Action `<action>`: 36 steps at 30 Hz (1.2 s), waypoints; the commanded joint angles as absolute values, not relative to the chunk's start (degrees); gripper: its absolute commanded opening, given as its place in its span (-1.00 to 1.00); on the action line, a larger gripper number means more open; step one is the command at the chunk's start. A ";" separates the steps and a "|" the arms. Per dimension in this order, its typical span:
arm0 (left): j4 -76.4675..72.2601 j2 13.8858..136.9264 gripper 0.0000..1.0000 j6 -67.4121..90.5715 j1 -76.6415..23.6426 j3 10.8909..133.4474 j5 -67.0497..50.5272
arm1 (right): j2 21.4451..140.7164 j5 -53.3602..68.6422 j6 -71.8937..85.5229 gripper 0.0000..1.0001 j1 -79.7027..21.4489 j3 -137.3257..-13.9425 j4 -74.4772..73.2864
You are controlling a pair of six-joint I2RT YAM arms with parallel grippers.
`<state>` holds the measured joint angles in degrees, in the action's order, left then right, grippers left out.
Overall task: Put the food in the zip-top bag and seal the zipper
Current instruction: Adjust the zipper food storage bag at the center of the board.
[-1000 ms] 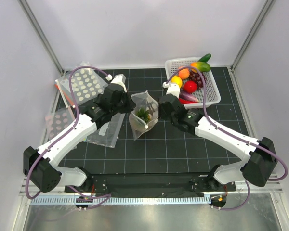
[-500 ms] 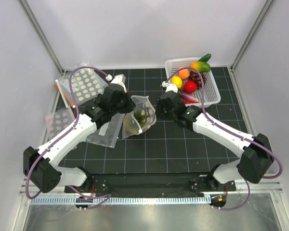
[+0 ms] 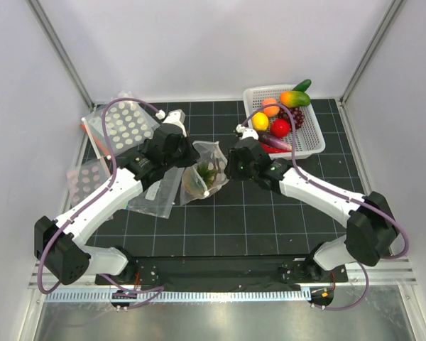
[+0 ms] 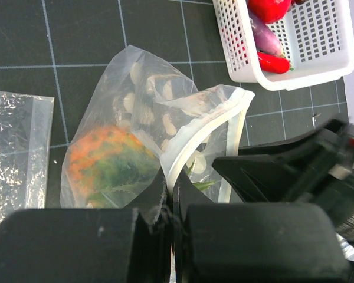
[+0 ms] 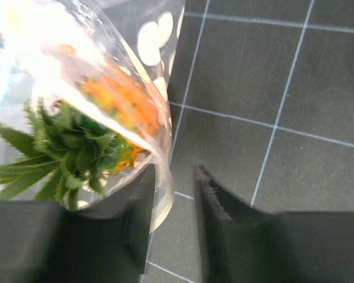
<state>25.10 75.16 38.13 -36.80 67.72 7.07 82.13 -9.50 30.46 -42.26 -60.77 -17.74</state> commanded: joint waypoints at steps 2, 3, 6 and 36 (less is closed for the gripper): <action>23.91 75.06 -0.99 37.00 -37.00 70.40 7.91 | 84.73 -7.73 32.43 -0.89 -42.19 -62.14 -15.82; 23.82 75.06 -0.99 37.00 -37.00 70.49 7.74 | 84.29 -8.26 32.26 -0.98 -42.19 -62.75 -16.52; 24.17 75.67 -1.00 36.91 -37.09 70.84 7.65 | 79.83 -13.76 30.07 -0.98 -42.45 -63.89 -20.12; 26.88 76.35 -0.99 32.17 -44.82 75.66 12.03 | 65.49 -20.75 24.52 -0.98 -36.65 -66.01 -27.87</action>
<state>27.68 71.88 33.91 -44.80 71.90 13.65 68.27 -18.26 24.75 -36.42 -66.06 -28.91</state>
